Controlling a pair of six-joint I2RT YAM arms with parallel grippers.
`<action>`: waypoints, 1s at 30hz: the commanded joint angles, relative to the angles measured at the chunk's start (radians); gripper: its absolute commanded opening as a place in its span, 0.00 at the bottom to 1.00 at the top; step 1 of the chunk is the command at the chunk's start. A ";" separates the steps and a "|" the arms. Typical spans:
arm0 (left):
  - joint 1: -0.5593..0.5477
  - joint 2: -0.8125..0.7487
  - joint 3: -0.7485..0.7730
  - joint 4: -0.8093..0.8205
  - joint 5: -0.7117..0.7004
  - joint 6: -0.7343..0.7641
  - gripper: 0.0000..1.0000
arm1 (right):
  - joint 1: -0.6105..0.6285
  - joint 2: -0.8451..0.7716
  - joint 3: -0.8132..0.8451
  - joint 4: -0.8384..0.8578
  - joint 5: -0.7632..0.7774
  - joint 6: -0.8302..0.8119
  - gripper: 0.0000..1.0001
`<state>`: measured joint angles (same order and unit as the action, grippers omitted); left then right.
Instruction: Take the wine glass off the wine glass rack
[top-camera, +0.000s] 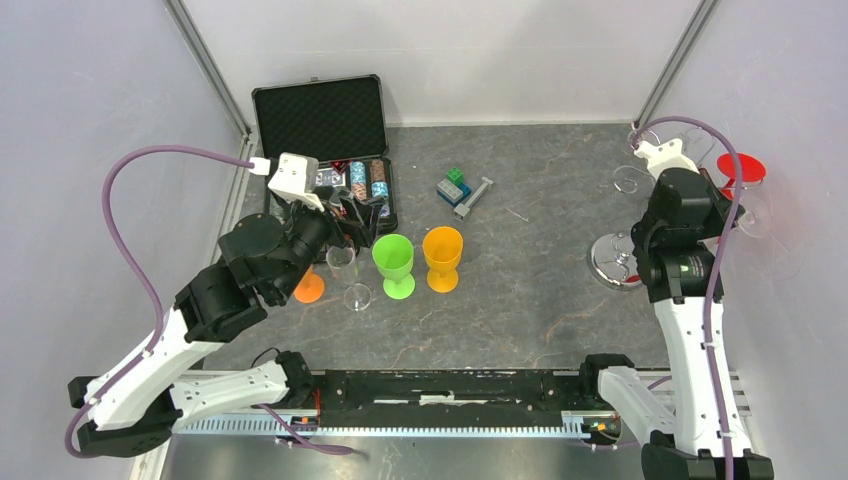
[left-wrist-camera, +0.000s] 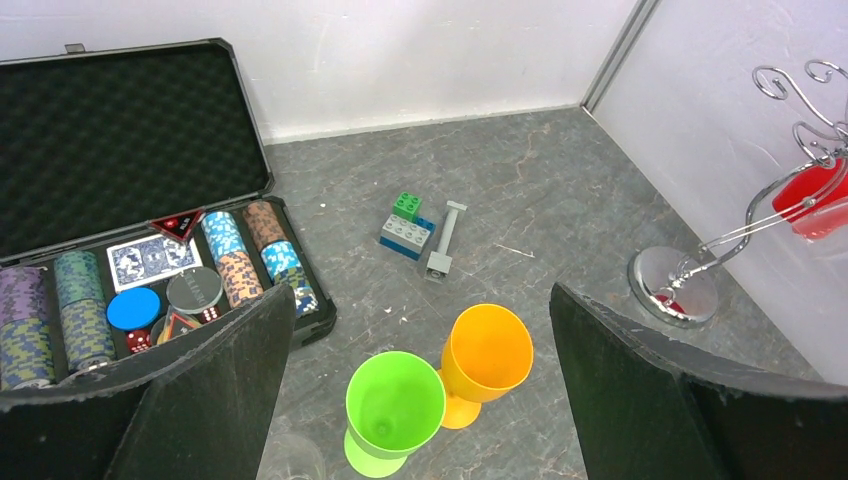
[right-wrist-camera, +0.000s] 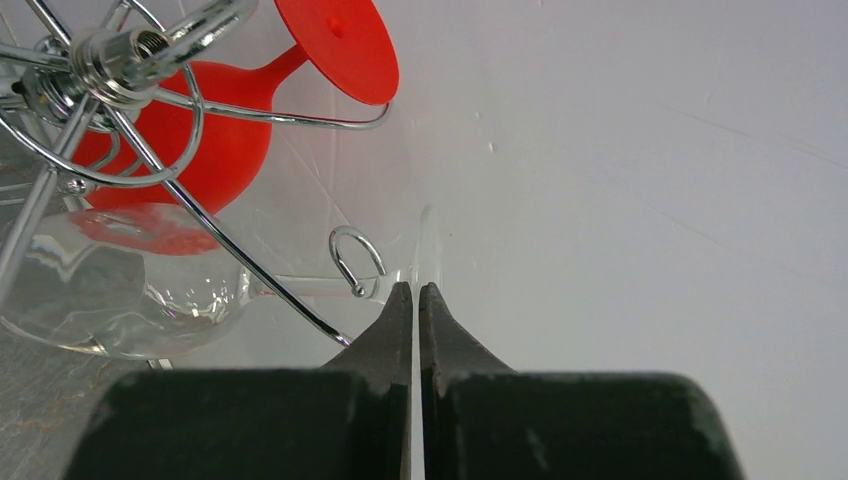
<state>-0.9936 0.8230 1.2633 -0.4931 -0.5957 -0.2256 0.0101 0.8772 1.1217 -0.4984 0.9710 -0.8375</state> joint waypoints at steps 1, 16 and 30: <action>0.000 0.002 0.033 0.064 -0.024 0.040 1.00 | -0.005 -0.035 0.056 0.007 -0.008 -0.006 0.00; 0.000 0.007 0.021 0.081 -0.030 0.054 1.00 | -0.004 -0.049 0.085 -0.056 -0.116 0.014 0.00; 0.000 0.015 0.024 0.090 -0.028 0.040 1.00 | -0.001 0.027 0.016 0.137 -0.079 -0.036 0.00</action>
<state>-0.9936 0.8333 1.2633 -0.4538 -0.6025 -0.2073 0.0105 0.8825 1.1736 -0.5430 0.8173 -0.8204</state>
